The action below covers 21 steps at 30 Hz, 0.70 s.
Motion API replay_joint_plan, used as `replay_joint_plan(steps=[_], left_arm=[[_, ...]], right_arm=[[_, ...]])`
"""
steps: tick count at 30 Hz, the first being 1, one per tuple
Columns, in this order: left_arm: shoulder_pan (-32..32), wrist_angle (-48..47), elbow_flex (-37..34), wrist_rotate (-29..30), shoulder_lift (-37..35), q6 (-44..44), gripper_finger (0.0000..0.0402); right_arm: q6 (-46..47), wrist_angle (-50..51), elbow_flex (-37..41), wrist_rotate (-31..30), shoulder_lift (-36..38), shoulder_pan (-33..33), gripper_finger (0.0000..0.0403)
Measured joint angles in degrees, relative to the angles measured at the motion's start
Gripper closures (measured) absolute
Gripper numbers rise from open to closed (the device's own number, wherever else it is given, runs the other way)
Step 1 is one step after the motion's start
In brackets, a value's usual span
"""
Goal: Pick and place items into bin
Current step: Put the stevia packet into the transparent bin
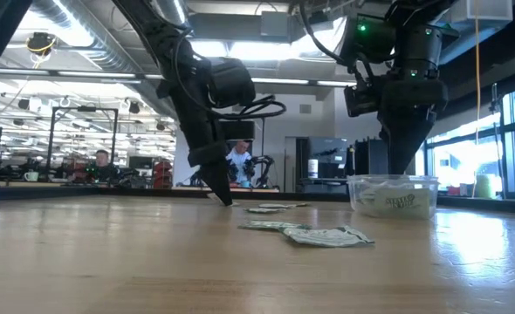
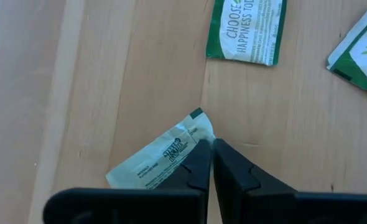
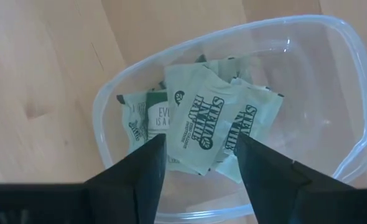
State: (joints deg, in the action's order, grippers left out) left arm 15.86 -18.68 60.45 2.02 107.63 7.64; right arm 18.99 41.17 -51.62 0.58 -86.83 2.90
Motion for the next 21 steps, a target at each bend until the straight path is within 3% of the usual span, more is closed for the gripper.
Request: replay_joint_plan(steps=[5,11,16,21], left_arm=[[-0.13,-0.12,-0.09,-0.09,-0.71,-0.26,0.0394],[-1.38,-0.94,-0.39,-2.55,-4.57,-0.39,0.0398],[-2.04,2.11,-0.37,-13.22,-7.50,-3.84,0.0396],[-3.28,13.58,-0.32,-30.73,-8.33,-10.65,0.0398]], right_arm=[[0.40,-0.63,-0.02,-0.19,1.28,0.00,0.0205],[-1.64,-3.59,-0.09,-6.84,7.01,-1.42,0.0205],[-12.38,-10.45,-0.09,-7.04,10.90,-3.61,0.0205],[-27.08,-19.96,-0.09,-7.00,11.50,-7.74,0.0205]])
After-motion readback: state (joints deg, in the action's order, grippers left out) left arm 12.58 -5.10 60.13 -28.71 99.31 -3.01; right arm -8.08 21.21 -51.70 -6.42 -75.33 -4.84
